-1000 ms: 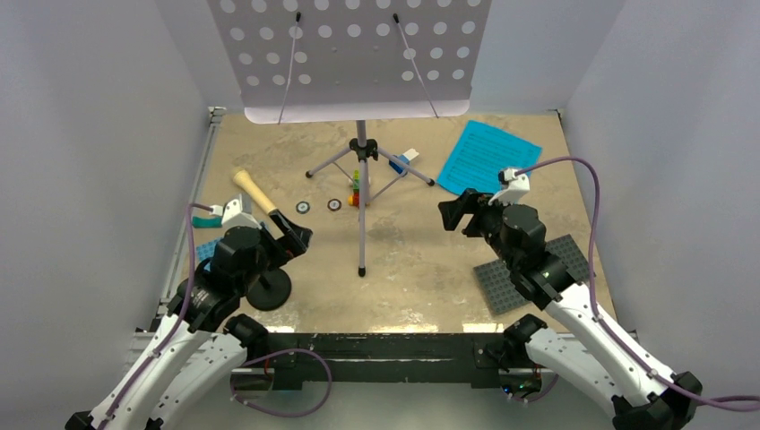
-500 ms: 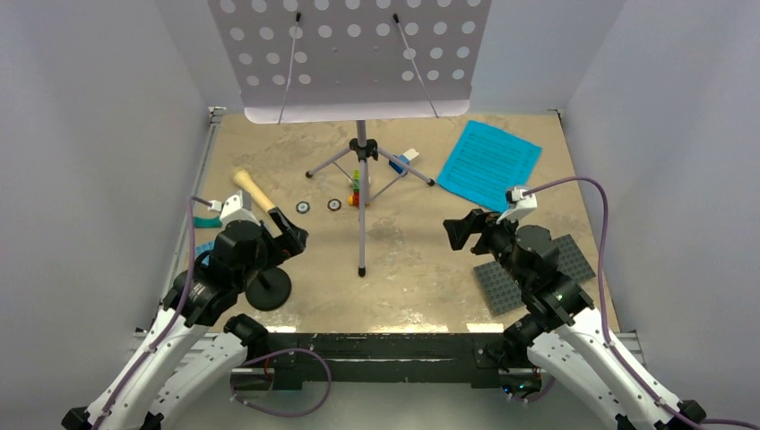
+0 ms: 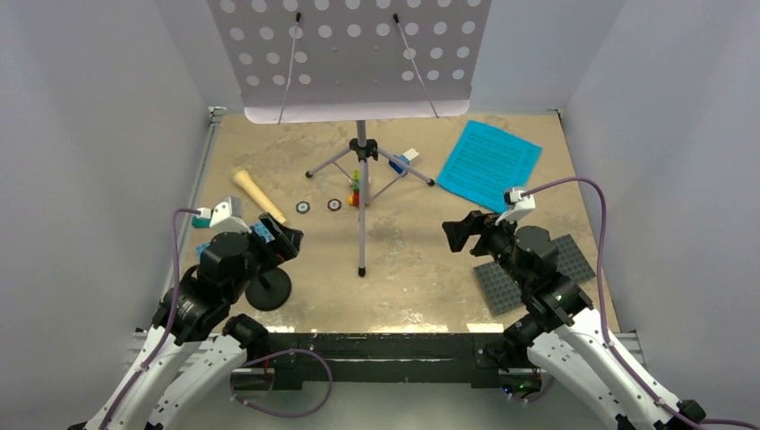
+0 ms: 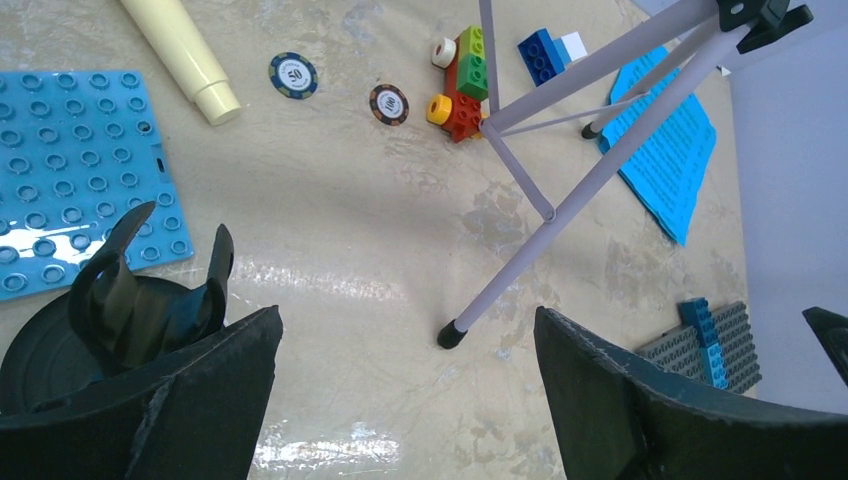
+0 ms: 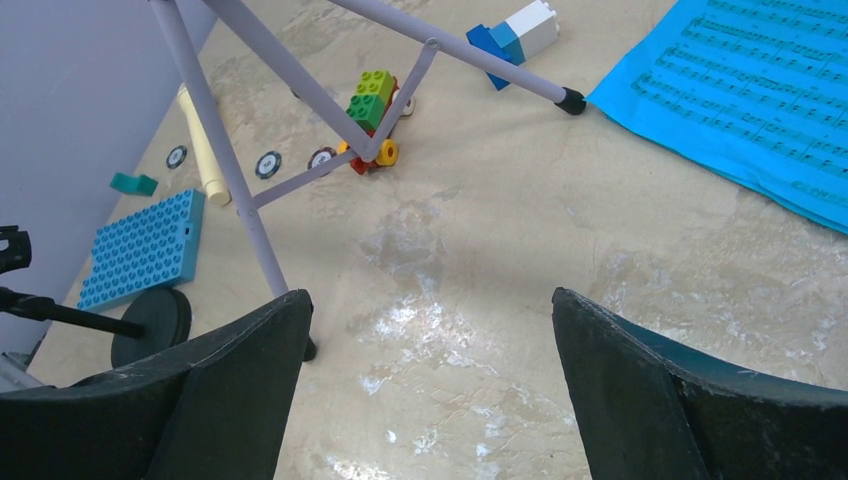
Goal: Pack up the instrument practice props
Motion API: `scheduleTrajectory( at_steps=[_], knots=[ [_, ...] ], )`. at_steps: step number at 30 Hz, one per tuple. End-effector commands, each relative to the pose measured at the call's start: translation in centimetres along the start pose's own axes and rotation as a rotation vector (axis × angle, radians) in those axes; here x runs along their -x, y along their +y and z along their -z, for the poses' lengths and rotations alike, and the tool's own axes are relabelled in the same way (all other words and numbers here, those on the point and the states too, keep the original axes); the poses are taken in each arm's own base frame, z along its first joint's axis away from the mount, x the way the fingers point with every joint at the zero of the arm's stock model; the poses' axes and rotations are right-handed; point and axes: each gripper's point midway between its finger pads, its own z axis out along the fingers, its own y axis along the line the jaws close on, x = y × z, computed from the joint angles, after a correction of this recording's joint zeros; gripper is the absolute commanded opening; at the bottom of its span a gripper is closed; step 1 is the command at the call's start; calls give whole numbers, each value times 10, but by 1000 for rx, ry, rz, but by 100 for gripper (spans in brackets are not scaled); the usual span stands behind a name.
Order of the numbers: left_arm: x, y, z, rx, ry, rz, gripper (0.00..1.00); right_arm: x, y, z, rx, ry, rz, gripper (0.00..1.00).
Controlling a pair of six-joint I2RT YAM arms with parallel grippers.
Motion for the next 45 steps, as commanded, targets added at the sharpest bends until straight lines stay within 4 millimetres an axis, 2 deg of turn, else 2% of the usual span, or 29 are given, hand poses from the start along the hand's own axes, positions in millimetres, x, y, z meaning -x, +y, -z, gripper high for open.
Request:
scheduleTrajectory(
  at_steps=[1,3,5,9,12,16,20,25,33,40,45],
  knots=[
    [13,-39,-2,-191,-37,-116,100,4,6,-2,27,-19,3,95],
    [20,-68,-2,-349,-90,-211,100,1,7,-5,31,-11,-3,95],
    [37,-92,-6,-462,-208,-263,100,0,8,-6,36,-2,-13,95],
    [63,-124,-27,-537,-367,-377,100,3,15,-7,58,7,-15,95],
    [71,-148,-37,-601,-420,-488,97,7,15,-4,55,5,1,95],
    [96,-171,-40,-645,-587,-572,95,9,13,0,48,-1,12,95],
    [111,-193,-48,-682,-685,-663,88,8,13,4,56,-15,6,94],
    [126,-218,-43,-783,-803,-681,81,7,14,8,68,-18,-8,94],
    [135,-237,-60,-850,-946,-665,69,1,16,7,81,13,-15,93],
    [150,-249,-67,-832,-1012,-692,69,-3,18,5,90,25,-21,93],
    [159,-256,-79,-794,-1033,-732,70,-6,21,0,103,47,-33,93]
  ],
)
